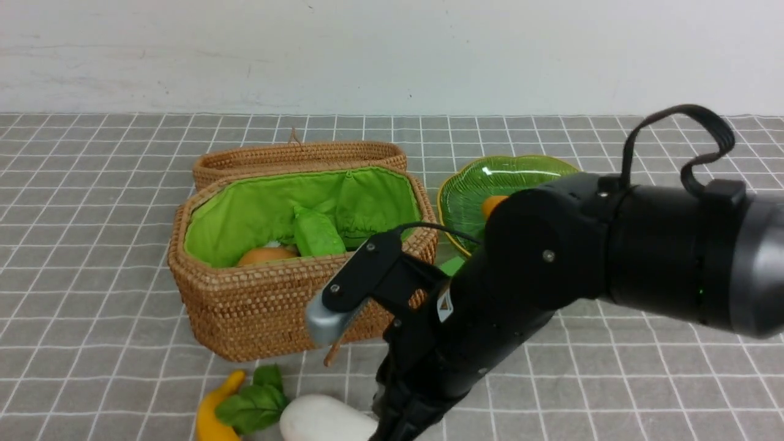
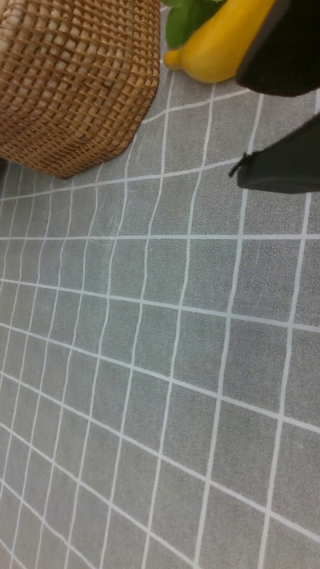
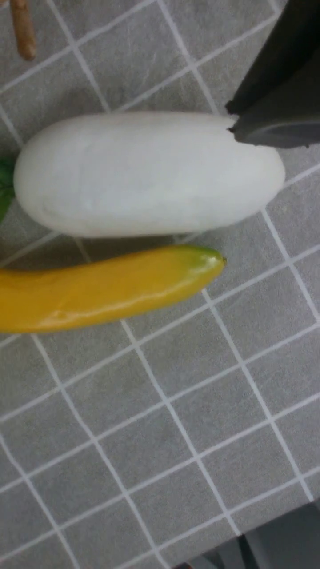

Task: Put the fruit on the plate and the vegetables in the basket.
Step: Take a daikon with your right arm and place it on the basket on the left.

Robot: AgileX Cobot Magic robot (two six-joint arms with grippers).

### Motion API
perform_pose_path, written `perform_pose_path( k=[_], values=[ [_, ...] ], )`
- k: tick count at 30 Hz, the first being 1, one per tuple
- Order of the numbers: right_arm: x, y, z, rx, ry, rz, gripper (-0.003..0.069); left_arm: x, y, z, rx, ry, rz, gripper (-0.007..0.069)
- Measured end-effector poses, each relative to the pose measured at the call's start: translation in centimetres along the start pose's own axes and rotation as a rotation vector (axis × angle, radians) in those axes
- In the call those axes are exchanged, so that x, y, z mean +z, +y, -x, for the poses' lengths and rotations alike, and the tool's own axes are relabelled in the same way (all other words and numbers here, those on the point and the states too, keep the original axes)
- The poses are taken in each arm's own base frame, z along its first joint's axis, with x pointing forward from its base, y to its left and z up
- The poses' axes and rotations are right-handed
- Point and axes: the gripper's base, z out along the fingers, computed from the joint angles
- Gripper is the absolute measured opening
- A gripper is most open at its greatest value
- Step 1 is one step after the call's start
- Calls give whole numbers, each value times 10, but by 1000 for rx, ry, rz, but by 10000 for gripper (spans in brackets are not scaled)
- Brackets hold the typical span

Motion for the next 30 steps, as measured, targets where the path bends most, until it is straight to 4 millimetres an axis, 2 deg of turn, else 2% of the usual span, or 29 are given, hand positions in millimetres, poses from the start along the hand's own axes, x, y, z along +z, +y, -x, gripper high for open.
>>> perform_pose_path(
  k=[1,2,4,6,7,9,10,11,13,18,20,22,25,30],
  values=[
    [0,3,1,-9,0,2,37,0,0,0,0,0,0,239],
    [4,15,3,-64,13,4,95,0,0,0,0,0,0,239],
    [7,24,6,-120,26,-6,178,0,0,0,0,0,0,239],
    [12,29,11,-141,29,-27,296,0,0,0,0,0,0,239],
    [12,28,11,-144,28,-31,296,0,0,0,0,0,0,239],
    [20,26,19,-106,-7,-71,484,0,0,0,0,0,0,239],
    [20,26,20,-103,-12,-74,498,0,0,0,0,0,0,239],
    [28,23,22,-78,-32,-90,586,0,0,0,0,0,0,239],
    [40,19,24,-60,-46,-105,658,0,0,0,0,0,0,239],
    [75,12,17,-60,4,-114,657,0,0,0,0,0,0,239],
    [86,10,14,-69,37,-121,590,0,0,0,0,0,0,239],
    [86,9,13,-85,57,-130,499,0,0,0,0,0,0,239],
    [85,8,12,-93,65,-134,501,0,0,0,0,0,0,239],
    [65,2,17,-82,73,-147,504,0,0,0,0,0,0,239]
  ],
)
